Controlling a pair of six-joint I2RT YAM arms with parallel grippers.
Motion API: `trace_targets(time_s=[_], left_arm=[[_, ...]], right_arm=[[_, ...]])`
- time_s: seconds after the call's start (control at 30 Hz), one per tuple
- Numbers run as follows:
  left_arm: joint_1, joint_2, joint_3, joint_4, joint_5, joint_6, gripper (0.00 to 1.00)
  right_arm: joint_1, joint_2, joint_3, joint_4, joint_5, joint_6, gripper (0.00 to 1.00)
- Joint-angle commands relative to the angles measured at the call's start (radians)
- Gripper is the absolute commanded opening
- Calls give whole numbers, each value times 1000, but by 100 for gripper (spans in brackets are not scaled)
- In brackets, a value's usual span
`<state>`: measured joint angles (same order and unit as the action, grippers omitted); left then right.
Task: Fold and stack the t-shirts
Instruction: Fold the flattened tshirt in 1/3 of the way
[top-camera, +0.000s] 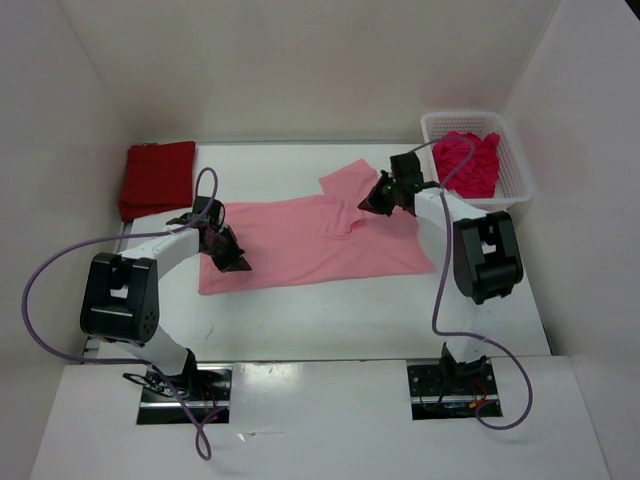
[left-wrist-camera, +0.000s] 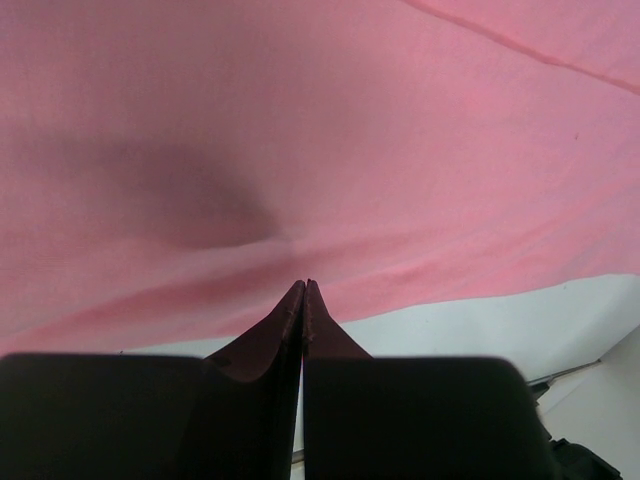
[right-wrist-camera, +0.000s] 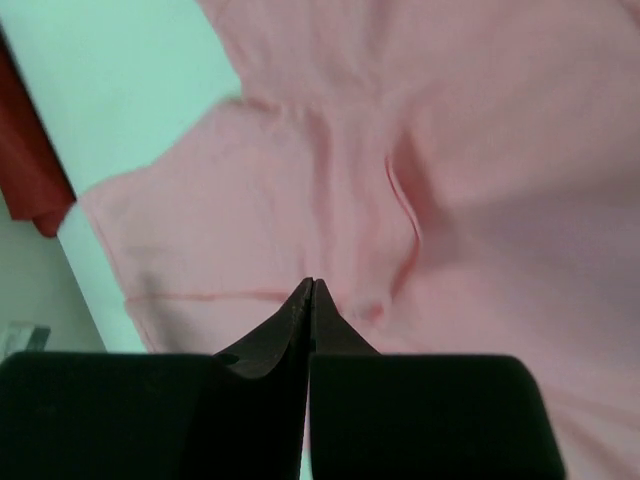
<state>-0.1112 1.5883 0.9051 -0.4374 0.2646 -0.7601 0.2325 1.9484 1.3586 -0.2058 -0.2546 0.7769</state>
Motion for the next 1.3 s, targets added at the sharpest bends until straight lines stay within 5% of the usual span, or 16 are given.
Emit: trace_targets(time_s=[0.0, 0.27, 0.77, 0.97, 1.27], left_arm=[[-5, -31, 17, -12, -8, 19, 3], [-25, -11, 28, 8, -8, 10, 3], [-25, -2, 48, -1, -18, 10, 4], [-125, -37, 115, -21, -96, 10, 7], [-233, 133, 195, 3, -105, 1, 7]], right_arm=[[-7, -157, -154, 39, 6, 9, 0], [-7, -138, -231, 7, 74, -1, 0], [25, 204, 228, -83, -129, 21, 0], [25, -16, -19, -10, -54, 30, 1], [36, -192, -355, -6, 43, 39, 1]])
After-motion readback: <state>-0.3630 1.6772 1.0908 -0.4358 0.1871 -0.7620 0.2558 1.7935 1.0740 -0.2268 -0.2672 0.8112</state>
